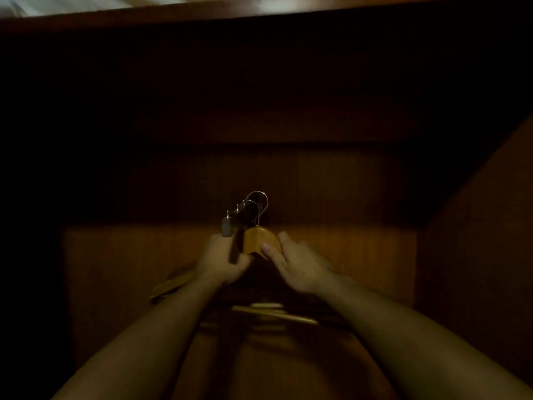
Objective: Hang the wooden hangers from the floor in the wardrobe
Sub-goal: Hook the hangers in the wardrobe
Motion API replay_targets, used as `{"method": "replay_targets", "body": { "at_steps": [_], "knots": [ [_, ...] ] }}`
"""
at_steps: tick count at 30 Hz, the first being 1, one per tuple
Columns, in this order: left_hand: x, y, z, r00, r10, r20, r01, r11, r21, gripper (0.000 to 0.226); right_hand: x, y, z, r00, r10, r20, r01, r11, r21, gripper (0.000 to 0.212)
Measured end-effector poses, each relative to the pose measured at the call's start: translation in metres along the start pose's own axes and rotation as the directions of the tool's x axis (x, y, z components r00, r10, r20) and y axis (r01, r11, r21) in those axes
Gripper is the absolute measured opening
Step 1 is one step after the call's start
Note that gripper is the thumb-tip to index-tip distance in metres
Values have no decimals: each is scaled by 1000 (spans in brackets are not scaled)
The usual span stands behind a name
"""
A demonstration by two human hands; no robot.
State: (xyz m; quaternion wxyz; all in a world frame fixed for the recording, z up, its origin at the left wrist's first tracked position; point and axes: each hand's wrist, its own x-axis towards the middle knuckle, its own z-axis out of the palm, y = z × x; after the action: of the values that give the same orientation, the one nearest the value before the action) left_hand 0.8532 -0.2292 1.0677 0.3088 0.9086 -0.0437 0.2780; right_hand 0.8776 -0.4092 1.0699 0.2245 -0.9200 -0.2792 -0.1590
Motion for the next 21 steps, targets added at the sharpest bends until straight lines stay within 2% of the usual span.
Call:
{"method": "replay_targets", "body": {
  "at_steps": [3,5,8,15,21],
  "knots": [
    [8,-11,2,999,19,-38,-14,990,140,30,6,-6,6,1000,11,-10,-11,1000,-14,48],
    [10,-20,1,998,13,-63,-4,992,130,30,10,-9,10,1000,22,1,-22,1000,-11,49],
    [9,-29,-1,996,4,-91,5,996,94,14,13,-13,18,999,51,8,-50,998,-35,50],
    [6,-42,0,998,57,-42,-54,996,77,46,11,-8,24,994,105,-10,-105,990,-97,62],
    [3,-45,-3,999,11,-45,-7,997,74,50,12,-8,23,988,152,-31,-155,978,-137,66]
  ]
}}
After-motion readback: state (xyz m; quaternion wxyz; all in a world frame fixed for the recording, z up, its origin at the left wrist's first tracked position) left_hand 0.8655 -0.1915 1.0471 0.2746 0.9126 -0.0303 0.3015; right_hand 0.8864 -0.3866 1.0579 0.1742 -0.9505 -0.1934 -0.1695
